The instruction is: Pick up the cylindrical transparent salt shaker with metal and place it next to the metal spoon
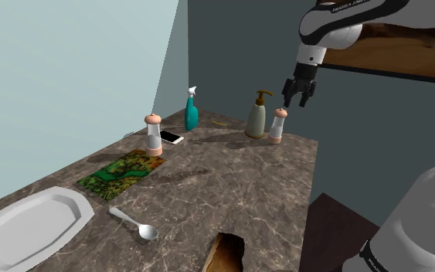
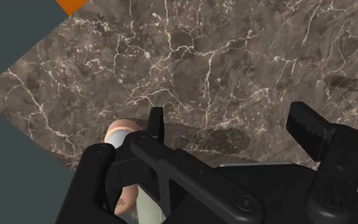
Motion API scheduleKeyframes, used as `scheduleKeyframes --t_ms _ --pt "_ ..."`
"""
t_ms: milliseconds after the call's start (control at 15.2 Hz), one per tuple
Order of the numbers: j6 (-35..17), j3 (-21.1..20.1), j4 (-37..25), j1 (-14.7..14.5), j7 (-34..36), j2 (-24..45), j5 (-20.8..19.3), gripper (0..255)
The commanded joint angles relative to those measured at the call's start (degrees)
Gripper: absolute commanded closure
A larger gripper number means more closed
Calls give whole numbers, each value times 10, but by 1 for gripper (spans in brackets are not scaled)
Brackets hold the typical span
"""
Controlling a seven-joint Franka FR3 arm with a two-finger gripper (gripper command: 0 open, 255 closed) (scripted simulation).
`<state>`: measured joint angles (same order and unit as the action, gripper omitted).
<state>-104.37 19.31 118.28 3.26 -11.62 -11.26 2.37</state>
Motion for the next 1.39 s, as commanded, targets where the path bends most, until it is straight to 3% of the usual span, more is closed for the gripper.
scheduleKeyframes --t_ms 0,462,924,1320 --pt "-7 16 -26 6 -26 36 11 0" --pt "-15 49 -158 37 -108 195 83 0" --pt "17 50 -333 99 -164 361 157 0" --pt "-26 46 -295 94 -169 366 162 0"
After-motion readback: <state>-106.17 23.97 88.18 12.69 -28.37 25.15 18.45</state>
